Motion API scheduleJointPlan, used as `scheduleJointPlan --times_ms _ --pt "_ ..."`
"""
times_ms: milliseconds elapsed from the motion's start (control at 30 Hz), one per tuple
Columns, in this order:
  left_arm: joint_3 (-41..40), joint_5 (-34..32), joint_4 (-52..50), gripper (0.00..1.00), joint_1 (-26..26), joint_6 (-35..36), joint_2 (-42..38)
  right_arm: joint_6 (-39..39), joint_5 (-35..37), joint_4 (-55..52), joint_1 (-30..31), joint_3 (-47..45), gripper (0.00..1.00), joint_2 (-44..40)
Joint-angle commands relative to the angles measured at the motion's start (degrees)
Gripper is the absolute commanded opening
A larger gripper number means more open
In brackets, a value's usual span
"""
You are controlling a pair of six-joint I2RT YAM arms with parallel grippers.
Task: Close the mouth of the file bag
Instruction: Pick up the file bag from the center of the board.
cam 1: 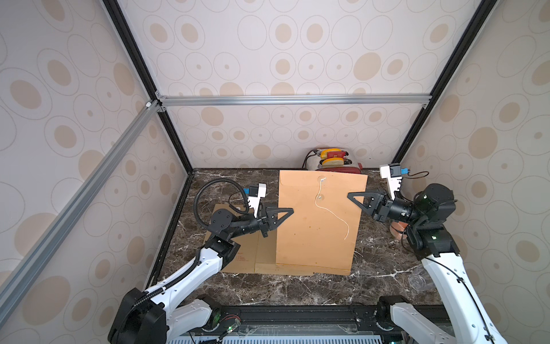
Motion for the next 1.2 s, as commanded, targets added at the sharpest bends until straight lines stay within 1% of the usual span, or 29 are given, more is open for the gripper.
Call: scheduleJointPlan --times_ms 0,67,167,200,233,333,367,467,567,600,667,700,833,933,1000,1100,1167 --pt "2.4 1.1 1.1 0.13 0.3 -0.1 0.7 -0.8 0.0 0.7 0.4 1.2 0.0 -0.7" --pt "2.7 1.4 1.3 0.13 0.3 -0.6 1.3 0.0 0.0 1.8 0.4 0.9 0.0 -0.6" --pt "3.6 2.6 4.4 0.1 0.2 -3.2 2.8 0.2 -0.3 2.4 0.4 0.8 0.0 -0.6" --pt "3.8 3.0 5.3 0.06 0.2 -3.9 3.2 0.0 -0.3 2.3 0.4 0.6 0.0 -0.6" --pt "3.8 3.3 5.8 0.04 0.1 -4.2 3.5 -0.3 -0.2 2.1 0.4 0.6 0.0 -0.6" --pt "3.7 3.3 5.6 0.03 0.1 -4.1 3.7 -0.6 -0.1 1.7 0.4 0.5 0.0 -0.6" --pt "3.8 3.6 5.6 0.0 -0.1 -4.1 3.8 -0.7 -0.1 1.6 0.4 0.5 0.0 -0.5" --pt "3.9 4.4 5.5 0.0 -0.1 -4.0 4.0 -1.6 0.0 0.2 0.4 0.7 0.0 -0.1" --pt "4.5 4.7 3.6 0.0 -0.2 -2.4 3.4 -4.8 1.4 -4.2 0.4 1.5 0.0 -0.4" --pt "4.9 3.8 0.9 0.0 -0.3 -0.4 2.7 -7.2 2.6 -7.3 0.4 2.1 0.04 -0.7" --pt "6.2 2.5 -6.9 0.0 -0.2 4.9 0.8 -11.8 4.8 -12.5 0.5 3.0 0.19 -1.6" --pt "6.5 2.8 -7.8 0.0 -0.3 6.2 -0.1 -13.8 5.8 -14.6 0.4 3.3 0.26 -2.2" --pt "8.7 2.1 -11.8 0.0 -0.5 7.5 -3.4 -18.6 7.8 -19.4 0.3 3.0 0.37 -4.3" --pt "11.7 2.2 -17.3 0.0 -0.5 10.0 -4.9 -21.0 8.4 -21.0 -0.1 2.2 0.45 -6.2" --pt "14.0 2.0 -22.8 0.0 -0.6 13.0 -5.8 -22.5 9.6 -20.6 -0.2 0.7 0.5 -8.9" --pt "18.8 2.2 -34.2 0.0 -0.6 18.8 -6.5 -25.9 15.7 -20.2 -0.3 -2.4 0.53 -15.1" --pt "21.4 2.1 -39.7 0.0 -0.7 21.9 -6.9 -27.7 21.1 -18.6 -0.3 -5.4 0.58 -20.7"
